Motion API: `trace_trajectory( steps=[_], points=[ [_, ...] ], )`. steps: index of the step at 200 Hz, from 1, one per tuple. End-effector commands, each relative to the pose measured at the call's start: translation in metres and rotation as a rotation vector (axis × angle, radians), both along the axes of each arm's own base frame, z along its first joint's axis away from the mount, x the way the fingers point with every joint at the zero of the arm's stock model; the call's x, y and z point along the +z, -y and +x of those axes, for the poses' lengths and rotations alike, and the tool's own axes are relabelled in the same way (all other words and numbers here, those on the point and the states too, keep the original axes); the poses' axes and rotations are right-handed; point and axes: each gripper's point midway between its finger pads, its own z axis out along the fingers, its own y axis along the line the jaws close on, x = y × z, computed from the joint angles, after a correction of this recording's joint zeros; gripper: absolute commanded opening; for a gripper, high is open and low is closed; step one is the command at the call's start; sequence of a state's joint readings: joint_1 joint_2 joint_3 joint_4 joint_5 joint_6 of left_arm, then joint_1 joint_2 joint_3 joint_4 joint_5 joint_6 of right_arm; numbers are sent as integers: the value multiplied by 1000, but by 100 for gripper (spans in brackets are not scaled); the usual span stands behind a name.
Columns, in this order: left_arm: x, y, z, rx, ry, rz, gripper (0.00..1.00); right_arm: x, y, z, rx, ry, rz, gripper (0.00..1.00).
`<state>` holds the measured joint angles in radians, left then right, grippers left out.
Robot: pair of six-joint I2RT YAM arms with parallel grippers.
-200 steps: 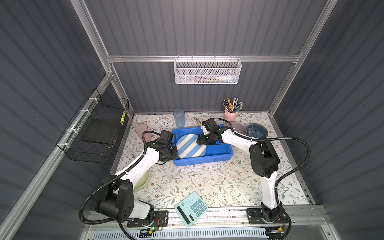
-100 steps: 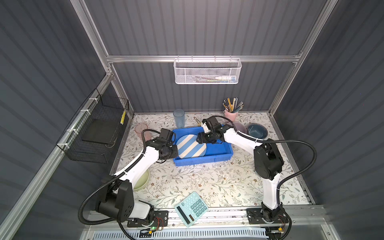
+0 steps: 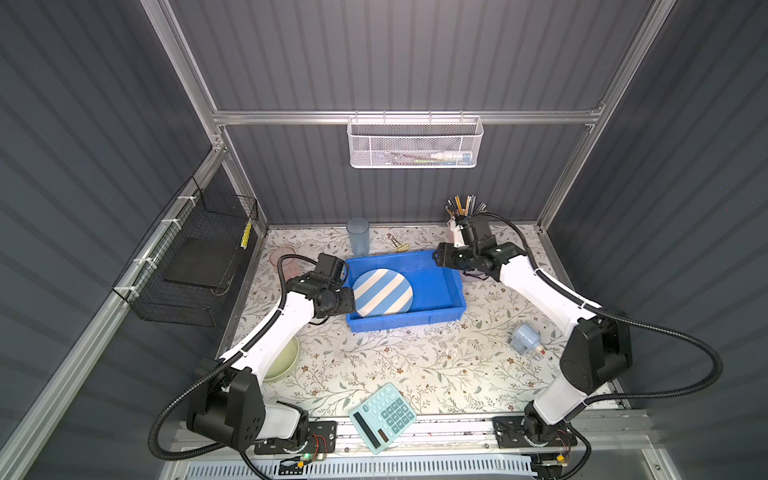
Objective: Place the mixed dishes into the plastic bin
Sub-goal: 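Move the right gripper to the lilac bowl beside the pink cup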
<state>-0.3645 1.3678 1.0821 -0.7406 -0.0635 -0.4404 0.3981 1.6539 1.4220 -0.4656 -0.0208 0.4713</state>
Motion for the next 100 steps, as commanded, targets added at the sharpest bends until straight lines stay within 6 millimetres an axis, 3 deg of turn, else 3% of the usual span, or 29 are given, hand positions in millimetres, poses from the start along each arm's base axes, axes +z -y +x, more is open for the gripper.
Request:
trace_trajectory(
  steps=[1, 35, 62, 100],
  points=[
    [18, -7, 2, 3, 46, 18, 72, -30, 61, -5, -203, -72, -174, 62],
    [18, -3, 5, 1, 60, -5, 72, -64, 104, -7, -347, -150, -224, 59],
    [13, 1, 6, -5, 52, -25, 72, -85, 116, -6, -415, -196, -197, 57],
    [7, 5, 4, -19, 54, -44, 82, -103, 127, 0, -499, -199, -191, 55]
  ],
)
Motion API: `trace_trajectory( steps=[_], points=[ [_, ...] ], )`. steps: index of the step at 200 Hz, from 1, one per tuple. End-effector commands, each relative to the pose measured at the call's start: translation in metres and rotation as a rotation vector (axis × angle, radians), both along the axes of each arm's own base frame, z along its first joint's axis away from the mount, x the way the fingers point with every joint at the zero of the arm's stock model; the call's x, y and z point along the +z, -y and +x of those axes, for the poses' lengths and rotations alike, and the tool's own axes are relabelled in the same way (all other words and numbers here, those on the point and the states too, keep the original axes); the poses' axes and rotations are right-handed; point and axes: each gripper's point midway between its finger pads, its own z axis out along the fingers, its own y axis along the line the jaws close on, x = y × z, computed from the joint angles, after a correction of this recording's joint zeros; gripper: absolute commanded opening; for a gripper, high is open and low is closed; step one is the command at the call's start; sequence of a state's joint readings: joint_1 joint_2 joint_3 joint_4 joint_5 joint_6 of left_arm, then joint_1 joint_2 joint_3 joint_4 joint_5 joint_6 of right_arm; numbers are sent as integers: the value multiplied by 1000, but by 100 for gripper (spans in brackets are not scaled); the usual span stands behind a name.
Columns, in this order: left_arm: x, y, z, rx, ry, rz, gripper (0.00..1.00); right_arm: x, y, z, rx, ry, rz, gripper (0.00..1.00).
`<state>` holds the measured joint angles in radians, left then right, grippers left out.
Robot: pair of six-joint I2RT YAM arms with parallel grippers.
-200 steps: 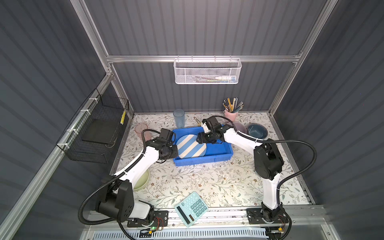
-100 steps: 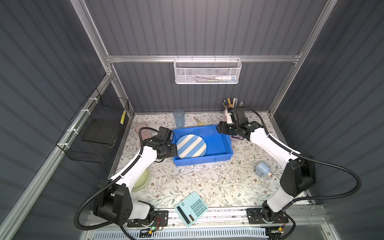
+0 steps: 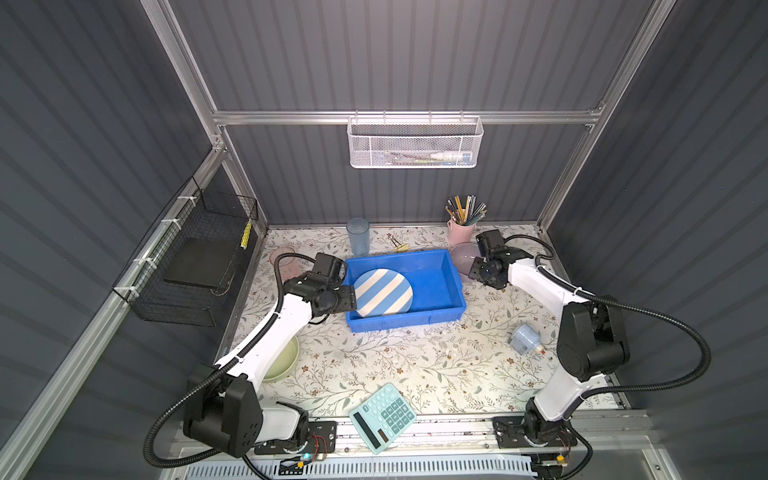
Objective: Place the mixed dishes into the plastic bin
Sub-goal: 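Move the right gripper to the lilac bowl beside the pink cup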
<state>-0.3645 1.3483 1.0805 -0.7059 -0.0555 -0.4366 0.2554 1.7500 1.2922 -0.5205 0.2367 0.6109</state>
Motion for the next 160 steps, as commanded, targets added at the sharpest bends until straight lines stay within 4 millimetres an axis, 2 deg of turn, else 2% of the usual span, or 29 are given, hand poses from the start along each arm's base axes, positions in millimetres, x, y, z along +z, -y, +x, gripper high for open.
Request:
trace_trajectory(
  steps=[1, 50, 90, 117, 129, 160],
  points=[
    [-3, 1, -2, -11, 6, -20, 82, -6, 11, 4, -90, 22, -2, 55],
    [-11, 2, -2, -20, -8, -22, 83, -16, 16, 17, -157, 43, 48, 55],
    [-16, 4, -2, -28, -20, -24, 82, -34, 18, 28, -173, 25, 73, 53],
    [-17, 3, -4, -28, -26, -21, 82, -44, 20, 29, -170, 3, 75, 47],
    [-17, 3, -4, -27, -23, -21, 82, -43, 18, 36, -160, 26, 94, 44],
    [-18, 4, -4, -26, -28, -24, 82, -50, 18, 39, -150, 14, 107, 34]
  ],
)
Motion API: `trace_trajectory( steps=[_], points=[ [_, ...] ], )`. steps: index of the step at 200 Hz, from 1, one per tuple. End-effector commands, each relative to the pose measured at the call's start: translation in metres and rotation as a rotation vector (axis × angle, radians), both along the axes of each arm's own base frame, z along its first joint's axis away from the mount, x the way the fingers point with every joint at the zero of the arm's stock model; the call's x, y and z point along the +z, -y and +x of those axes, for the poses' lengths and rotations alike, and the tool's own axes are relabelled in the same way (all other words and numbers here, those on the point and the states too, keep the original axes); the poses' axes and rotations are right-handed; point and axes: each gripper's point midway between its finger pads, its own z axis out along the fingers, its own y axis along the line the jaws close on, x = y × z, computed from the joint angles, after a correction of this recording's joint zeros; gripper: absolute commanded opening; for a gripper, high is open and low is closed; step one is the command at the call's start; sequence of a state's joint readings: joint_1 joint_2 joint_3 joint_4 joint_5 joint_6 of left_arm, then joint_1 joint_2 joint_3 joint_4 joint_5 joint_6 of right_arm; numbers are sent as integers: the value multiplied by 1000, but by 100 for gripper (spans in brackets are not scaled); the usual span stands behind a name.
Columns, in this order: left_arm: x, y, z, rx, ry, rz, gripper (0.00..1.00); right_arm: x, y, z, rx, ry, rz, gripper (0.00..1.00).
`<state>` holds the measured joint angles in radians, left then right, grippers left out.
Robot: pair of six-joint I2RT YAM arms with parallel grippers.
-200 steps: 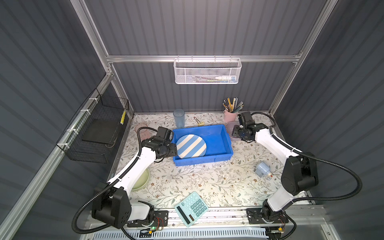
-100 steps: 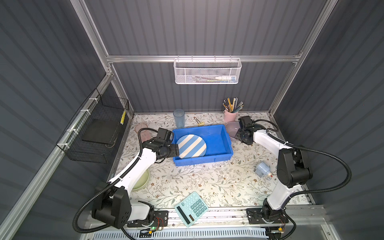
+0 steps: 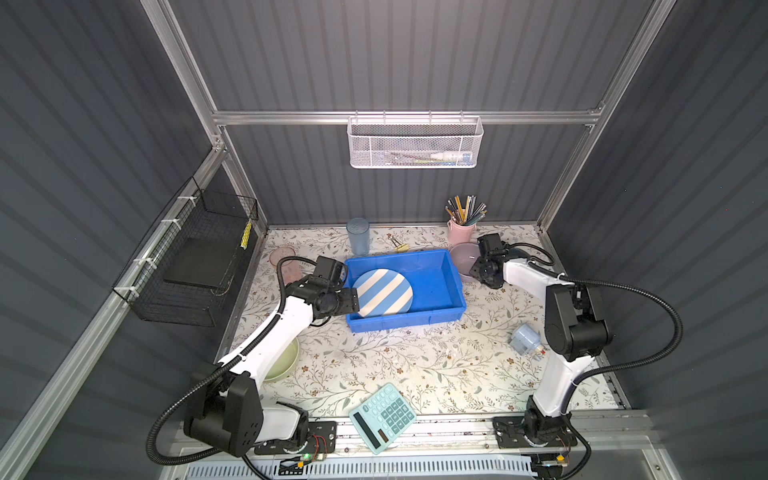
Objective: Place the mixed dishes into the plastic bin
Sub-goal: 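Move the right gripper to the lilac bowl beside the pink cup, then grasp the rim of the lilac bowl with the right gripper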
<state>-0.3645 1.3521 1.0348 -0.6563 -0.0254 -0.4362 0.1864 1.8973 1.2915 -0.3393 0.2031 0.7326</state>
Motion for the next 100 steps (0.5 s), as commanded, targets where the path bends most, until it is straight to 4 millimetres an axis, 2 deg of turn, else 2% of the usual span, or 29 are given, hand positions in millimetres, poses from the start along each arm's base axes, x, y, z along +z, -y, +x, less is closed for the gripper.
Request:
trace_trajectory(
  steps=[1, 69, 100],
  points=[
    [-5, -1, -3, -11, -18, 1, 82, -8, 1, 2, 7, -24, 11, 34],
    [-5, -1, -3, -9, -21, -3, 82, -16, 1, 0, 23, -47, 29, 15],
    [-4, -1, -4, -5, -20, -6, 82, -11, -3, 3, 44, -31, 41, 8]
  ],
)
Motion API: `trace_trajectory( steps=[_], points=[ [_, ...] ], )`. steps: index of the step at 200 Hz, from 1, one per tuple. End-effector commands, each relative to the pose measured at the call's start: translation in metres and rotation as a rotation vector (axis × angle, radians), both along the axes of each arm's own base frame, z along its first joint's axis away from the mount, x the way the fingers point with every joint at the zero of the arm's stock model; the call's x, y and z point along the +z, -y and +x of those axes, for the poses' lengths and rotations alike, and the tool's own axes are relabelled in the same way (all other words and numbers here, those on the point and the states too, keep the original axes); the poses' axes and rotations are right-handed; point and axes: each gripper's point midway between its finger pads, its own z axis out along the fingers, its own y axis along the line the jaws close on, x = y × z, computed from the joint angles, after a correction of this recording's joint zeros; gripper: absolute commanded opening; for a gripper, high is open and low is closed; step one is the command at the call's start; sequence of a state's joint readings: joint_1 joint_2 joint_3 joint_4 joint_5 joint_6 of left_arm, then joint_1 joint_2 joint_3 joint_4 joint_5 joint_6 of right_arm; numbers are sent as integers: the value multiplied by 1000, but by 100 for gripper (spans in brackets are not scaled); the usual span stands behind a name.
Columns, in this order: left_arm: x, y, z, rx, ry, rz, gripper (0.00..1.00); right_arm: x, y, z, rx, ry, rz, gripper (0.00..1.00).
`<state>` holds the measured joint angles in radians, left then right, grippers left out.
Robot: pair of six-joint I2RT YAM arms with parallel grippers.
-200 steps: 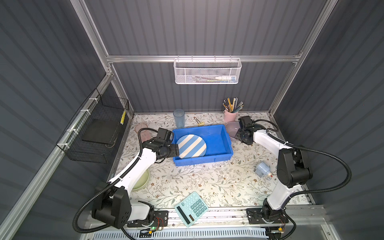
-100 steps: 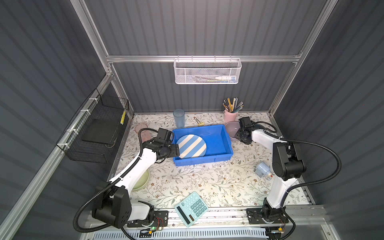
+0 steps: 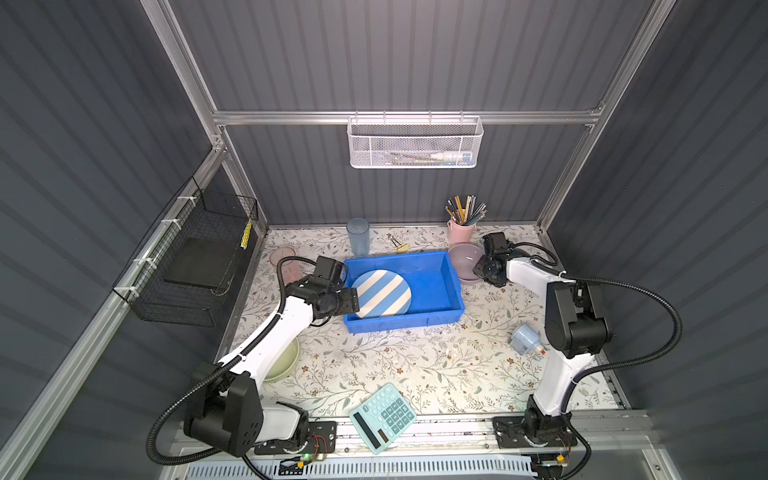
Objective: Place the mixed dishes into the plastic bin
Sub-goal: 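Grasp the rim of the lilac bowl with the right gripper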
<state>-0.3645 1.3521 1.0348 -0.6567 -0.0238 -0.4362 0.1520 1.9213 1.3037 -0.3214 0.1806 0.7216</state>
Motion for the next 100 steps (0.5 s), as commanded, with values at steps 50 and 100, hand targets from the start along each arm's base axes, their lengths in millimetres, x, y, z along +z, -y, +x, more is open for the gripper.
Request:
trace_trajectory(
  steps=[50, 100],
  points=[
    [-7, 0, -4, -4, -22, -13, 82, 13, -10, 2, 91, 2, -20, 0],
    [-4, 1, -1, -4, -17, -19, 82, 40, -8, 15, 107, 81, -53, 0]
  ],
)
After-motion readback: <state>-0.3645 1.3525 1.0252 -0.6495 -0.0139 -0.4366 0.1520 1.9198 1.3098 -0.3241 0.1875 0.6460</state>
